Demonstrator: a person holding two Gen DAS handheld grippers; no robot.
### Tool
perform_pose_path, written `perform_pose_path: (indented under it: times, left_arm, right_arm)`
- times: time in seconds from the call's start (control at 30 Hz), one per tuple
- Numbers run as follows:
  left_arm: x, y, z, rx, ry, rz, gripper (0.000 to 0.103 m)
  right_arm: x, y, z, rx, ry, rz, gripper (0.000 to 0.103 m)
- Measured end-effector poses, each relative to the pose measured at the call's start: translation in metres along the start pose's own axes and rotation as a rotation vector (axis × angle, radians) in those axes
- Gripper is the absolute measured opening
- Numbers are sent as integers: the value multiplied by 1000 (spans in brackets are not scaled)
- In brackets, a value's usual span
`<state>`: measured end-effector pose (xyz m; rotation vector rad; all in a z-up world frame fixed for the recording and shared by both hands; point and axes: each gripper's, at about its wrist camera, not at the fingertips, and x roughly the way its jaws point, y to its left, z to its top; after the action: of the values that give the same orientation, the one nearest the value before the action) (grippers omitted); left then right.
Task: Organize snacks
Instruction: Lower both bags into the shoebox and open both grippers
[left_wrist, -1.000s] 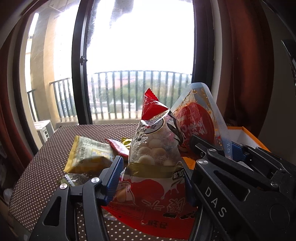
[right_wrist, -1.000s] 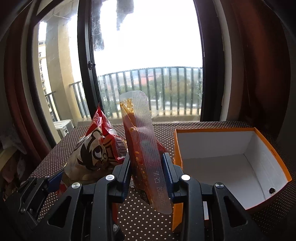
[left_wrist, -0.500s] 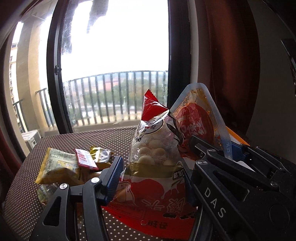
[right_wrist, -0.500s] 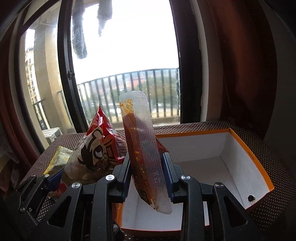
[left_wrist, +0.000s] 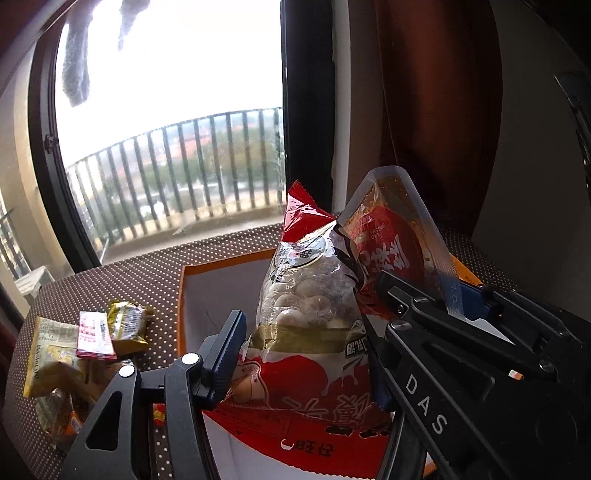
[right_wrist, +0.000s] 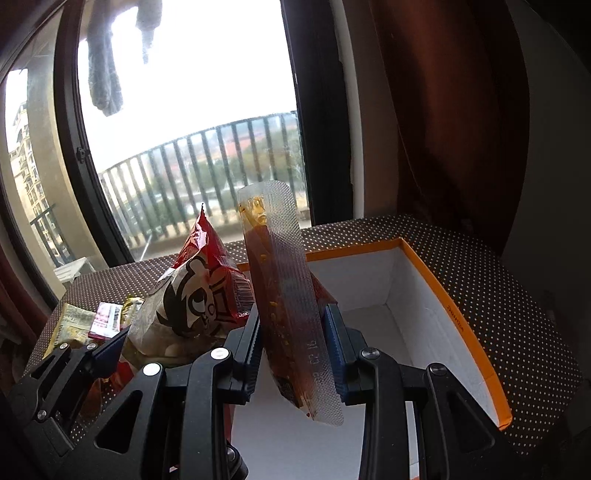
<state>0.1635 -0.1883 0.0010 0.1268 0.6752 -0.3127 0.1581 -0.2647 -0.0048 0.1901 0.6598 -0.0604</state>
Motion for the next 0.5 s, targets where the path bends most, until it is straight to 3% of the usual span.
perform_pose_path:
  times: [0.2, 0.43, 0.5]
  left_arm:
    - [47, -15, 12, 13, 185, -48, 60]
    - [82, -22, 16, -8, 324, -76, 61]
    - [87, -21, 17, -15, 348, -76, 66]
  right_arm:
    - [33, -30, 5, 50, 135, -14, 36]
    - [59, -56, 8, 87, 239, -31, 36]
    - [62, -59, 7, 110, 267, -35, 37]
